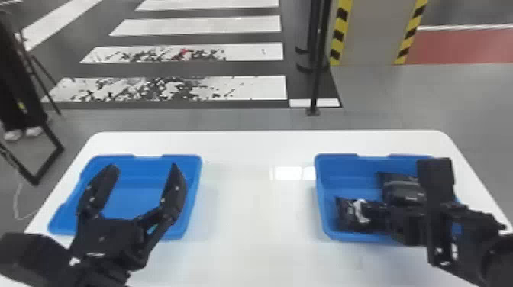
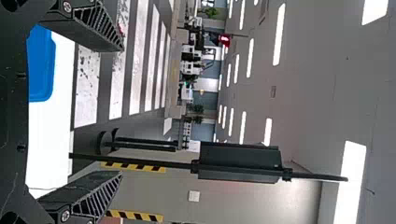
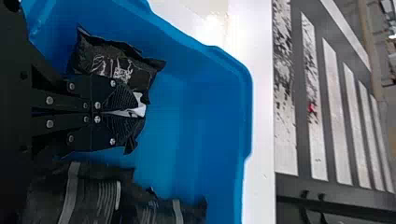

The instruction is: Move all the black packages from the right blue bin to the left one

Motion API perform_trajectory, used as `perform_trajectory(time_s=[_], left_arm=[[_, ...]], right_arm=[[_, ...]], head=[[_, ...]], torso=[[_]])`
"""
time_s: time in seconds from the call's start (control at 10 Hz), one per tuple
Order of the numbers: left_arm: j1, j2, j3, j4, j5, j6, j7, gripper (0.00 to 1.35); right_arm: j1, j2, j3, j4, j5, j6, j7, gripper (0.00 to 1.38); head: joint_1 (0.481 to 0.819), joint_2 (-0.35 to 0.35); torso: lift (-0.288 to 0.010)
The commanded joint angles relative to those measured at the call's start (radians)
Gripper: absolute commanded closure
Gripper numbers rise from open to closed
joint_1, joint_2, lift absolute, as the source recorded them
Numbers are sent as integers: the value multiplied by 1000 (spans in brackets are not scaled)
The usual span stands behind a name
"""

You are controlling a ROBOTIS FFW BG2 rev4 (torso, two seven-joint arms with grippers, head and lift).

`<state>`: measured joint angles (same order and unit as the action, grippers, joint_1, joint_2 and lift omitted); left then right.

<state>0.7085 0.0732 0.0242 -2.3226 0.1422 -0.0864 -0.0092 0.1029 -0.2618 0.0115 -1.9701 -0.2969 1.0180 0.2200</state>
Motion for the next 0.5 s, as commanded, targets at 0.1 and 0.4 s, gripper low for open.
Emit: perform_trajectory(time_s=[0.1,0.4], left_arm=[[3,-3,4,4,5,-27,0,98],[-9,13,-48,0,135,-46,0,98]], right_arm=[[111,33,-135,-152,-2,-135,-25,1179],[79,32,-129,-103,-240,-323,61,1179]], head=[[695,17],[695,-3]], torso=[[-132],[-132]])
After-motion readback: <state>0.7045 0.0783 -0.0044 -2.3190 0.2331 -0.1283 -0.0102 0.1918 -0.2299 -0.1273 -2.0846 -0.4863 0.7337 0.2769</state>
